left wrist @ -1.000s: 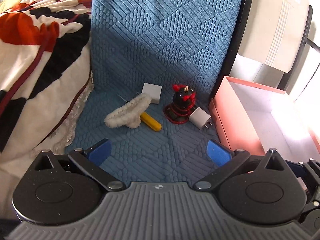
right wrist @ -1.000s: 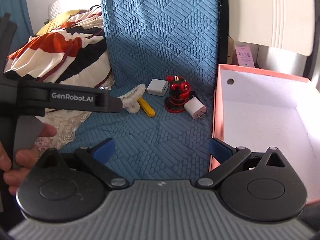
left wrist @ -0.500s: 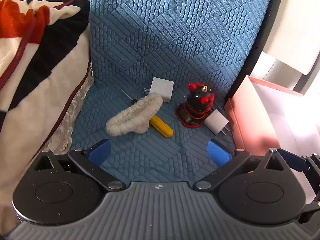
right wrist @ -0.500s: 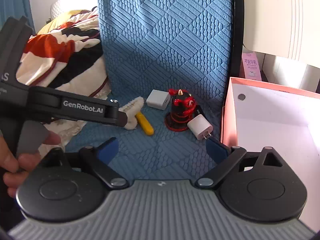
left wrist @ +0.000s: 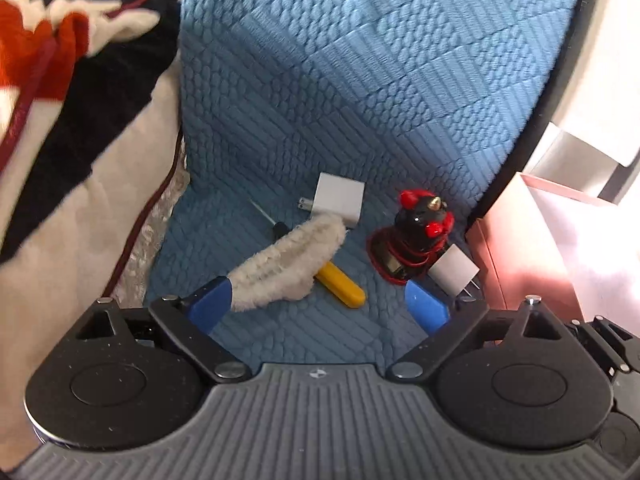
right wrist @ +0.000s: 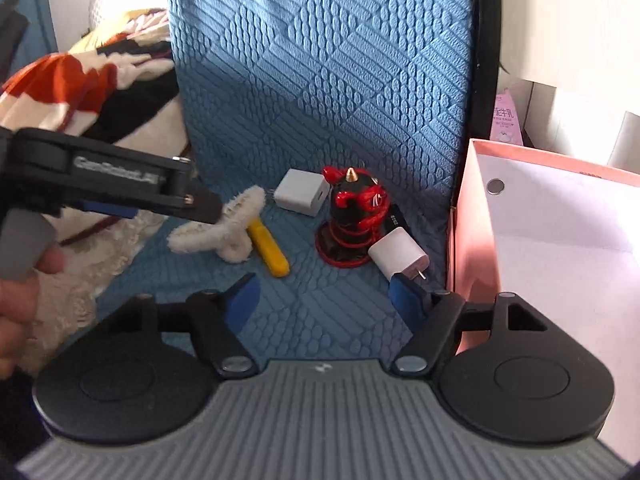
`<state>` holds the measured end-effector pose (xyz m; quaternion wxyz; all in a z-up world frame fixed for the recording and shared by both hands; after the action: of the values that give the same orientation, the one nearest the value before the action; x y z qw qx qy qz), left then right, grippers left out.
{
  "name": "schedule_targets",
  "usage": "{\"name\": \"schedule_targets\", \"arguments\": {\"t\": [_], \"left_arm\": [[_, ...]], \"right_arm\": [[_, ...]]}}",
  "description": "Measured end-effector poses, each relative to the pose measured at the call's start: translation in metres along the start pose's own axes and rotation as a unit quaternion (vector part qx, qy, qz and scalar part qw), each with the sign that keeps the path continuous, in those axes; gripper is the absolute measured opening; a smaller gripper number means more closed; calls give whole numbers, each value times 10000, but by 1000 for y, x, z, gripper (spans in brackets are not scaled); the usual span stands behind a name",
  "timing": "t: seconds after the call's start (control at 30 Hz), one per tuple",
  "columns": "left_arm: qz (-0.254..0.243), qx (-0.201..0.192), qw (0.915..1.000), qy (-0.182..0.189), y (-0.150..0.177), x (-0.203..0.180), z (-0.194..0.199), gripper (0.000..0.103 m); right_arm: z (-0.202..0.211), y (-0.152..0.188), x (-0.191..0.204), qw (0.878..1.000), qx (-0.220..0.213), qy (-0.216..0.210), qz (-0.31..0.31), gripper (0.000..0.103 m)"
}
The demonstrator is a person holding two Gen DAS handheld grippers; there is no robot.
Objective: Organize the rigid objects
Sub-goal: 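Lower the right gripper onto the white charger while the left gripper approaches the fluffy brush, then close the right gripper on the white charger while the left gripper grasps the fluffy brush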
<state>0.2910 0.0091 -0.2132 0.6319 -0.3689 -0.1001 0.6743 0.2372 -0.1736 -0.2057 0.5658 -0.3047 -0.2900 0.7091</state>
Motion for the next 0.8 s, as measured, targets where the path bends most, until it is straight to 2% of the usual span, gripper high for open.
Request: {"name": "schedule_targets", "arguments": {"t": [0.13,0.37,0.5,0.67,0.8], "left_arm": [[261,50,9995,-177,3,16,-12,94],[581,44,9969,-535,1,42,-29,92],[490,142,9964,-683,1,47,-41,92],[316,221,9960,-807,2,47,-56,92],[77,221,9945,-1016,2,45,-63,92]], "right_arm": [[-14,-5,3,10000,60,1,-38,74],[-51,-10,8,9976,104,625,289,74],[-73,-15,12,9931,15,985,628,73],[-97,-13,20,9852,158,1266,1143,73],[-110,-9,24,9743,267,1641,1521,73]]}}
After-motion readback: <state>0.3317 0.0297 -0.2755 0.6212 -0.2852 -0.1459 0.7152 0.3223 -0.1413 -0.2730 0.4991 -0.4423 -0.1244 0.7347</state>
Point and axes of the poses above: each gripper's, at about its wrist camera, not at the fingertips, and z roughly against the way its jaws point, x to its left, y to its underside, the point moved 6 cm from there along -z, roughly the way its jaws point, and after that the axes turned 14 degrees about y, right-handed, at the moved point
